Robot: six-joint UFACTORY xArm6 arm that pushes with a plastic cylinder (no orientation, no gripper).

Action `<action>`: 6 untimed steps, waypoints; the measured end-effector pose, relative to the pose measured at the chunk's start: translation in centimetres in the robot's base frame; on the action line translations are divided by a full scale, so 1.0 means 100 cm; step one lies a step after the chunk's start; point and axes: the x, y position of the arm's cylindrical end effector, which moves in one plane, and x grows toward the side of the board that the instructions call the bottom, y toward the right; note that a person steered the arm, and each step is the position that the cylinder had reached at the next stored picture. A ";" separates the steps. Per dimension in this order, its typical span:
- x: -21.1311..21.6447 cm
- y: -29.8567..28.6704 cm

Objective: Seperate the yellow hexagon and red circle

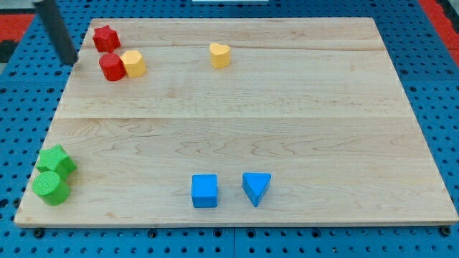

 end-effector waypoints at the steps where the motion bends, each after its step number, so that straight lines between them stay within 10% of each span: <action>1: 0.078 0.020; 3: 0.046 0.114; 6: -0.018 0.105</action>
